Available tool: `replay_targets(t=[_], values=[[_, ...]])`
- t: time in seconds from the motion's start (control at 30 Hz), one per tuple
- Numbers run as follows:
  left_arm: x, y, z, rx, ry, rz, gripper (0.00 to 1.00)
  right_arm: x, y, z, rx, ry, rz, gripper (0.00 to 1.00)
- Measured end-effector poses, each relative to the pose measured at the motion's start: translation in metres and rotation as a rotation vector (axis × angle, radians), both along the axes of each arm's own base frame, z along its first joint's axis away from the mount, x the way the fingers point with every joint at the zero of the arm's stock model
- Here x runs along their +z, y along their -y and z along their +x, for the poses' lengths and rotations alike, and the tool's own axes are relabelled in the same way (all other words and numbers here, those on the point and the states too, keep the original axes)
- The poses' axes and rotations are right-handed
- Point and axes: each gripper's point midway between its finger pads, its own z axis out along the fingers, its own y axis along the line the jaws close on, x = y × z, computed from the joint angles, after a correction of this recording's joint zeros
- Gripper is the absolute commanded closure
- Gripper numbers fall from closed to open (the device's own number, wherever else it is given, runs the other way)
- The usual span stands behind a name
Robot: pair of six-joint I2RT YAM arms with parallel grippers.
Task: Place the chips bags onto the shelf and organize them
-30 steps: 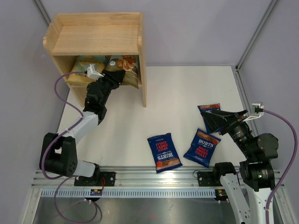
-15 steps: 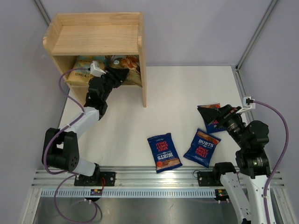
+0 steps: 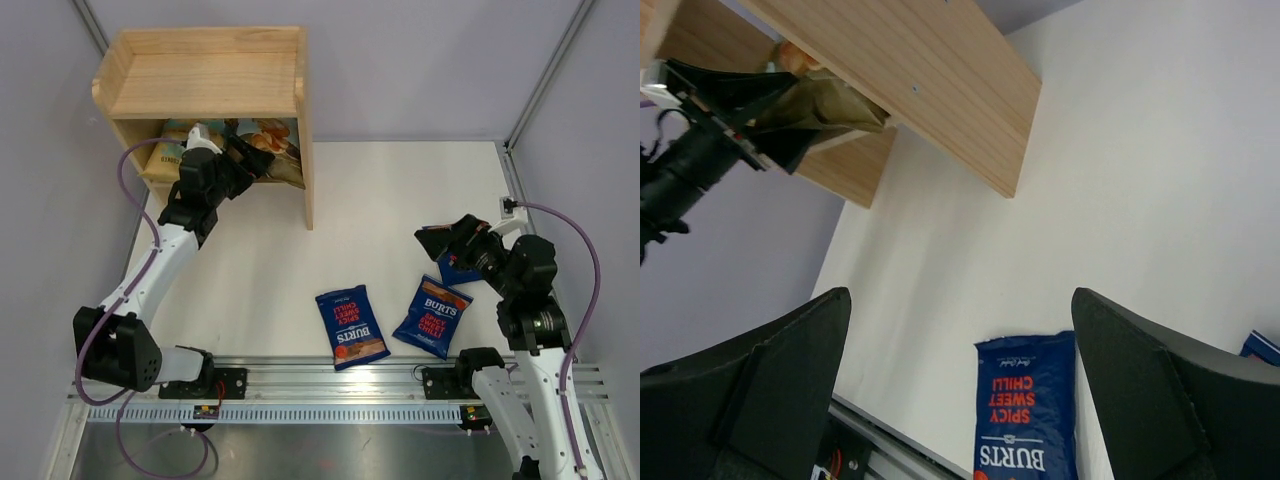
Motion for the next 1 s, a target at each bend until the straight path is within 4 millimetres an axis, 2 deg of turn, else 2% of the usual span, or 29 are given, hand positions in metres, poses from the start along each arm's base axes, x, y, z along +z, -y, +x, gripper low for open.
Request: replay_targets(t=[0.17, 0.37, 0.5, 0.63, 0.73, 0.83, 0.93, 1.0], values=[[0.012, -0.012, -0.026, 0.021, -0.021, 0.044, 0.01, -0.031, -0.005, 0.016, 0.035, -0.125, -0.037, 0.0], [0.061, -0.026, -0.054, 0.034, 0.069, 0.095, 0.01, -0.081, -0.021, 0.03, 0.123, -0.271, -0.009, 0.0], [0.087, -0.033, -0.059, 0.04, 0.117, 0.141, 0.04, -0.12, -0.035, 0.028, 0.174, -0.379, -0.001, 0.01], [0.076, -0.041, -0.069, 0.041, 0.081, 0.212, 0.01, -0.126, -0.043, 0.025, 0.203, -0.376, 0.0, 0.01], [0.069, -0.049, -0.085, 0.04, 0.052, 0.269, 0.01, -0.128, -0.045, 0.03, 0.209, -0.366, -0.008, 0.01], [0.078, -0.056, -0.111, 0.028, 0.077, 0.306, 0.01, -0.14, -0.052, 0.033, 0.236, -0.4, -0.021, 0.0], [0.092, -0.059, -0.142, 0.006, 0.141, 0.319, 0.01, -0.157, -0.069, 0.028, 0.293, -0.446, -0.046, 0.01], [0.091, -0.057, -0.166, -0.038, 0.176, 0.321, 0.01, -0.17, -0.081, 0.021, 0.335, -0.48, -0.069, 0.01]])
